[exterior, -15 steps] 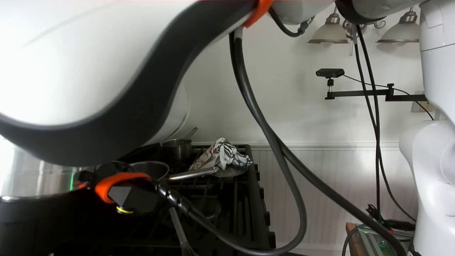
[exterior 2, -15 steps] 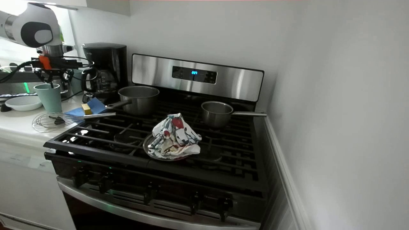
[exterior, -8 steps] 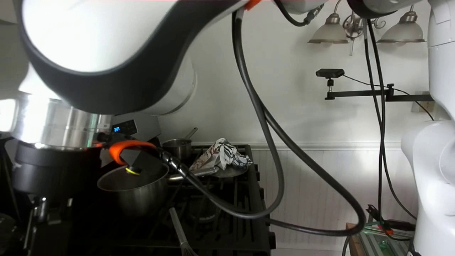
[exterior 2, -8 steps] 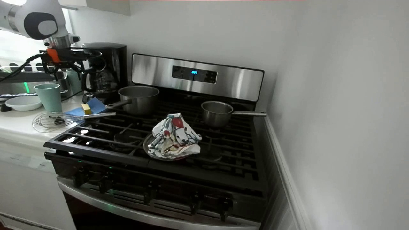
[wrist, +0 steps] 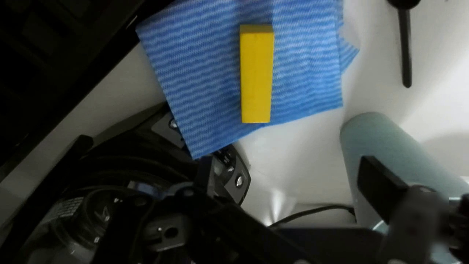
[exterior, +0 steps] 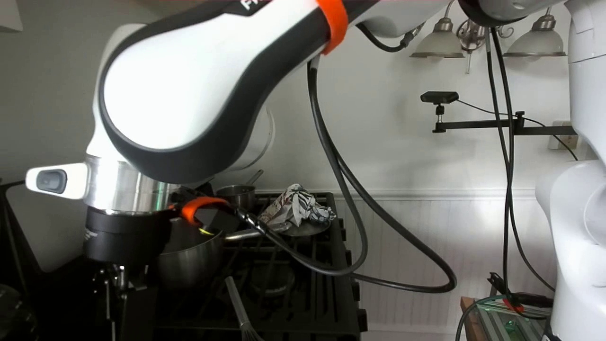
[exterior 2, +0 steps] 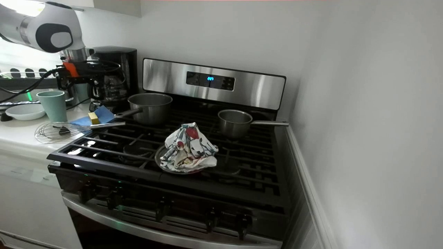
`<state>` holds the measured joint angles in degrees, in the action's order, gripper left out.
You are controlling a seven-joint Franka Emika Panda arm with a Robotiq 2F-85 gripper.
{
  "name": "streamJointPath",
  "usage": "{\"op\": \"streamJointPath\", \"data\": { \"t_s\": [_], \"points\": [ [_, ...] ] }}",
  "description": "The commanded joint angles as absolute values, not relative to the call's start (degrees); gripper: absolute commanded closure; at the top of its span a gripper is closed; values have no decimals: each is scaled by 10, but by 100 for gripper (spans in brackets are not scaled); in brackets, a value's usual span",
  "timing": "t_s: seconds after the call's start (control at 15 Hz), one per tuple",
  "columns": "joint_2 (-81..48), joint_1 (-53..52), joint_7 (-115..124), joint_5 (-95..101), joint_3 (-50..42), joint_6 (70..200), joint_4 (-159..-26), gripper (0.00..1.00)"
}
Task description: Pour the content in the light blue cup into the pot on the right plate and pick up the yellow cube and put it in the pot on the left plate
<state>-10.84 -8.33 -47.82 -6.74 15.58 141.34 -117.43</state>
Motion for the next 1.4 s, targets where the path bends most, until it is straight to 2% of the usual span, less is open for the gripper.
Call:
{"op": "streamJointPath", "data": {
  "t_s": [0.0,0.8,0.87,0.93,1.07,1.33],
  "points": [
    [-126,-79,-499,-66,152,1436,-1187,0],
    [-208,-66,-493,-52,152,1478,-1179,0],
    [-209,-65,-492,-50,151,1480,-1181,6],
    [-210,-62,-496,-54,153,1480,-1182,26],
    [-208,-59,-496,-55,154,1483,-1186,31],
    [-198,-55,-493,-51,152,1484,-1191,58]
  ]
}}
